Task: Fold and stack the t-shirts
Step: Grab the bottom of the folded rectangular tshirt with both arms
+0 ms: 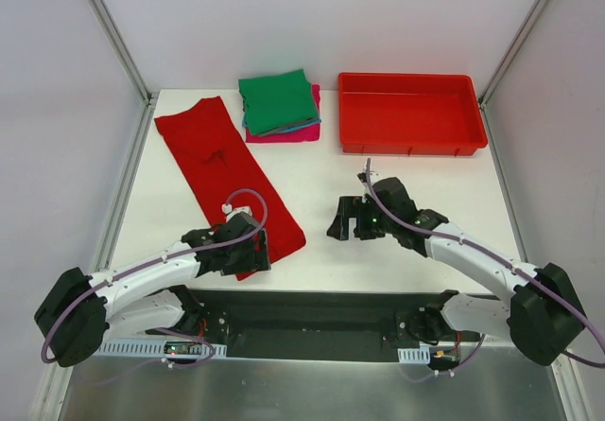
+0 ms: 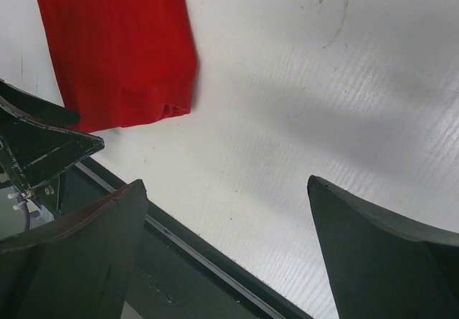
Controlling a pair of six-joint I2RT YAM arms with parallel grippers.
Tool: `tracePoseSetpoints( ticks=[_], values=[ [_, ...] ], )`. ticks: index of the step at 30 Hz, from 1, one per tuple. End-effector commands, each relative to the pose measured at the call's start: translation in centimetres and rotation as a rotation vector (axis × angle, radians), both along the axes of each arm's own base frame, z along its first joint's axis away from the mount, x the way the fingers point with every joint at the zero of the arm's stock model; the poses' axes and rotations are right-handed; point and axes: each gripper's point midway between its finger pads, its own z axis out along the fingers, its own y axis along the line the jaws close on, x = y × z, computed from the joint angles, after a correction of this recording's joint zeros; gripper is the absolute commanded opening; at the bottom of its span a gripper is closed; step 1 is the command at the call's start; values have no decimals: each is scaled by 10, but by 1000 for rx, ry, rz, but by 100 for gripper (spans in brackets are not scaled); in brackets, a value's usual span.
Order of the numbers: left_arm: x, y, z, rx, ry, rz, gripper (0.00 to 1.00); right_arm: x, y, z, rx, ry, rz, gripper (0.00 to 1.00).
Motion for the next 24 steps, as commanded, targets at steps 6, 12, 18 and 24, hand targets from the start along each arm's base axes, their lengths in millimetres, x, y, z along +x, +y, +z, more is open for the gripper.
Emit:
tracePoseSetpoints(
  ticks=[6, 12, 18, 24],
  values=[
    [-14, -15, 31, -126, 23, -30, 77, 8, 23, 6, 70, 28, 41, 96],
    [-20, 14, 30, -14, 58, 87, 77, 11, 37, 2, 98, 71, 51, 96],
    [-40, 38, 5, 137, 202, 231, 63, 10, 62, -5, 79, 104, 94, 96],
    [-37, 46, -5, 199, 214, 316, 50, 9, 85, -21, 53, 162, 130, 98]
  ],
)
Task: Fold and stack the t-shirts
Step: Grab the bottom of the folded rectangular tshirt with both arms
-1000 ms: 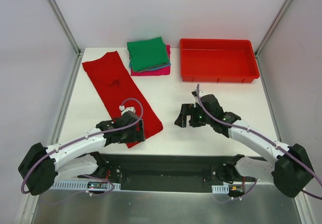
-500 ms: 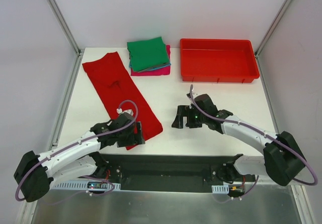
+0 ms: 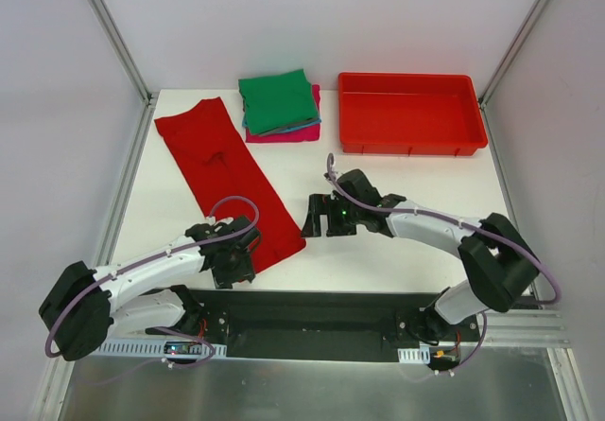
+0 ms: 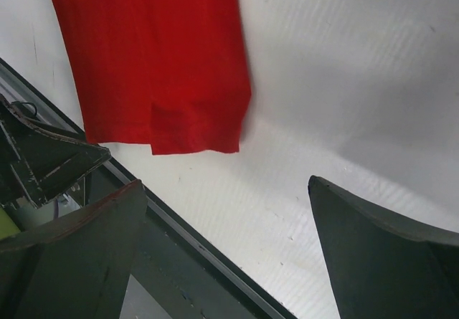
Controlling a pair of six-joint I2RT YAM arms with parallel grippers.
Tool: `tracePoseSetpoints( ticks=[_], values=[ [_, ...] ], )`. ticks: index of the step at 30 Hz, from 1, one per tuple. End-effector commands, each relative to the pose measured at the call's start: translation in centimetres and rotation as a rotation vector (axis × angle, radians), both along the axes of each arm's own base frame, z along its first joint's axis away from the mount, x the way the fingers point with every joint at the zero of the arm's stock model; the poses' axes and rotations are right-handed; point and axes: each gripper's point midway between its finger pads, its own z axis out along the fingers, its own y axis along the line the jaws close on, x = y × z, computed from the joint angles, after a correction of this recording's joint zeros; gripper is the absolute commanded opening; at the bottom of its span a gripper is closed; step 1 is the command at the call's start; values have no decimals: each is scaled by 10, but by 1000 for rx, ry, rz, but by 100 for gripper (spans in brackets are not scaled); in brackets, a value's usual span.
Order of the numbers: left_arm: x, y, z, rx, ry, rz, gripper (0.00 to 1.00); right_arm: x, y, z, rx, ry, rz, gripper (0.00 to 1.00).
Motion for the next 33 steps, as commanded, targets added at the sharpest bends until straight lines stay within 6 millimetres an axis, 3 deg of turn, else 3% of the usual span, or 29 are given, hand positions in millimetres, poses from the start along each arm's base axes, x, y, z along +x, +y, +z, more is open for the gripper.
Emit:
tracePoseSetpoints(
  ticks=[1, 8, 12, 17, 22, 23, 27, 32, 33],
  values=[
    [1, 14, -3, 76, -5, 96, 50, 6, 25, 5, 33, 10, 29, 99],
    [9, 17, -10, 57, -19, 107, 49, 3, 36, -16, 13, 74, 31, 91],
    [11, 13, -16, 32, -10, 93, 42, 2, 40, -22, 6, 92, 32, 86],
    [12, 4, -19, -2, 0, 47, 32, -1, 47, -27, 8, 118, 54, 73],
    [11, 3, -21, 2, 14, 40, 2, -3, 48, -35, -7, 136, 50, 52],
    [10, 3, -21, 2, 16, 41, 0, -2, 47, -37, -17, 134, 43, 46],
    [8, 2, -21, -7, 25, 41, 0, -2, 46, -44, -37, 142, 39, 21],
    [6, 2, -20, -24, 19, 26, 0, 2, 42, -49, -56, 113, 26, 1],
    [5, 1, -19, -37, 20, 20, 0, 4, 43, -47, -35, 95, 27, 1]
  ],
)
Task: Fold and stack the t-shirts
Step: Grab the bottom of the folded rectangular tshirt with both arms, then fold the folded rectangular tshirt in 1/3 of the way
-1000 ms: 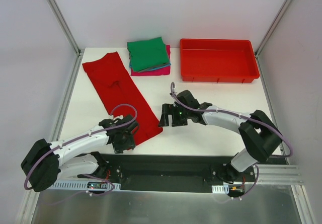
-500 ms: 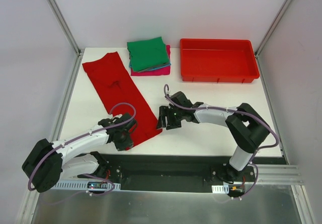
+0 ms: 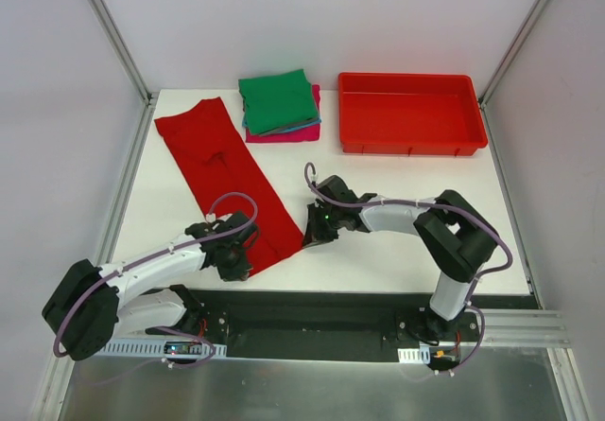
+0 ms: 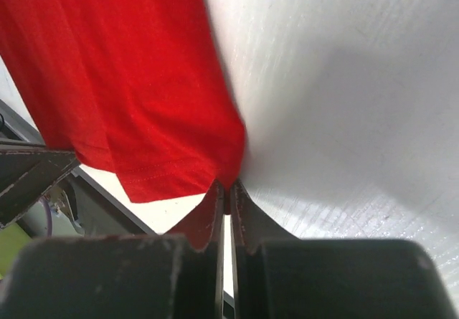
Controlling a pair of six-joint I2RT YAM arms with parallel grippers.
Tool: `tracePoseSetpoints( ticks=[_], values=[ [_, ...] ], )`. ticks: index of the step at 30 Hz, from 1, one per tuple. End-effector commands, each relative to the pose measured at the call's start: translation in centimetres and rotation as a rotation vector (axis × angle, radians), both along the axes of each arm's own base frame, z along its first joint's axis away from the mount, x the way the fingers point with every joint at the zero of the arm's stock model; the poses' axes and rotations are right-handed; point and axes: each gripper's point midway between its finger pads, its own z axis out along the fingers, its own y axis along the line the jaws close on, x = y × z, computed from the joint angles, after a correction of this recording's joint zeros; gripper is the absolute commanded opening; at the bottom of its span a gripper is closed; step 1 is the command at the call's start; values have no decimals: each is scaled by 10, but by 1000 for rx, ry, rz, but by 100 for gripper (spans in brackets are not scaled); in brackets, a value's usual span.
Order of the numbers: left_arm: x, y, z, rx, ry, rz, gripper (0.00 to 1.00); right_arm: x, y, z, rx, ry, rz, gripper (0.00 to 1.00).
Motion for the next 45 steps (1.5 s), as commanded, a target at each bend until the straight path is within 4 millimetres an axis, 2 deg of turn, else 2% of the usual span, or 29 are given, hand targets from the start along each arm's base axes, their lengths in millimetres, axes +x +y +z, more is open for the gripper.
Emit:
tracePoseSetpoints(
  ticks=[1, 5, 11, 16, 19, 23, 27, 30, 35, 39, 45],
  values=[
    [-14, 3, -7, -18, 40, -32, 0, 10, 8, 11, 44, -80, -1, 1],
    [-23, -9, 1, -95, 43, -76, 0, 3, 1, 16, 82, -107, 0, 1],
    [-46, -37, 19, -222, 76, -157, 0, -33, -18, 21, 147, -40, -20, 1],
    [-60, -56, 39, -299, 56, -226, 0, -53, -32, 41, 166, -49, -5, 1],
    [-58, -64, 51, -326, 20, -251, 0, -57, -38, 52, 165, -64, -5, 1],
    [-43, -61, 55, -299, -52, -212, 0, -54, -29, 71, 197, -84, 30, 1],
    [-18, -48, 67, -200, -159, -128, 0, -36, -6, 90, 231, -121, 63, 1],
    [3, -24, 78, -72, -241, -25, 0, -17, 12, 111, 233, -158, 91, 1],
    [37, 17, 95, 42, -315, 148, 0, 21, 46, 135, 256, -221, 97, 1],
    [62, 46, 108, 98, -386, 277, 0, 59, 72, 140, 249, -250, 62, 1],
    [94, 81, 124, 245, -476, 401, 0, 118, 94, 145, 222, -320, -19, 1]
  ],
)
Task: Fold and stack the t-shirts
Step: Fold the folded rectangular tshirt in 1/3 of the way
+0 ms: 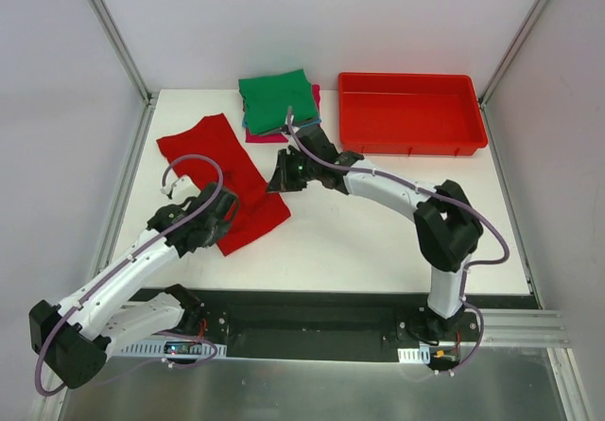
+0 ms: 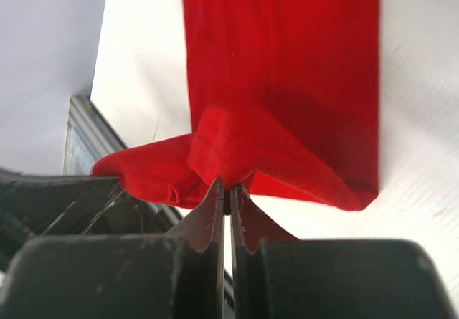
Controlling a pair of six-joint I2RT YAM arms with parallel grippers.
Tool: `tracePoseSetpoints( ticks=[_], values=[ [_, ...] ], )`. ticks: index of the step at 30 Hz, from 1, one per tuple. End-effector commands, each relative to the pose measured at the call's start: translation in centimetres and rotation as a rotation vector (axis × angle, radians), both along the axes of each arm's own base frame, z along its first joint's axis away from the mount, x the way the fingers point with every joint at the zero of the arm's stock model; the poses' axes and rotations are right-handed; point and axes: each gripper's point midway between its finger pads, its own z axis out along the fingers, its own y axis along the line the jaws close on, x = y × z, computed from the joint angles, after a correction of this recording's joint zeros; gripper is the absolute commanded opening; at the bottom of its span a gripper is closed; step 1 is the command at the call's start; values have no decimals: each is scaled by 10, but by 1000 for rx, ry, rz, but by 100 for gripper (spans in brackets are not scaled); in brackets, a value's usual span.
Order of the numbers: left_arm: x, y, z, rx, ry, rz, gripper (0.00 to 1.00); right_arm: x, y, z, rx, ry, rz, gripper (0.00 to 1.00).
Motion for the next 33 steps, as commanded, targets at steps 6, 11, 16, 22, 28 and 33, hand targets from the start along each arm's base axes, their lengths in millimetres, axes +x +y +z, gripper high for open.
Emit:
tracePoseSetpoints(
  ticks=[6, 11, 16, 22, 28, 33],
  values=[
    [58, 42, 12, 180, -53, 153, 0, 76, 26, 18, 2, -132, -102, 1],
    [82, 47, 6, 144, -50, 157, 0, 97, 37, 14, 22, -149, -127, 1],
    [102, 56, 10, 140, -76, 147, 0, 117, 47, 14, 56, -164, -132, 1],
    [115, 60, 1, 161, -53, 130, 0, 133, 69, 11, 156, -148, -114, 1],
    [130, 73, -10, 159, -27, 168, 0, 151, 76, -3, 189, -145, -142, 1],
    [140, 78, -25, 150, 17, 171, 0, 160, 80, -15, 194, -147, -155, 4]
  ],
)
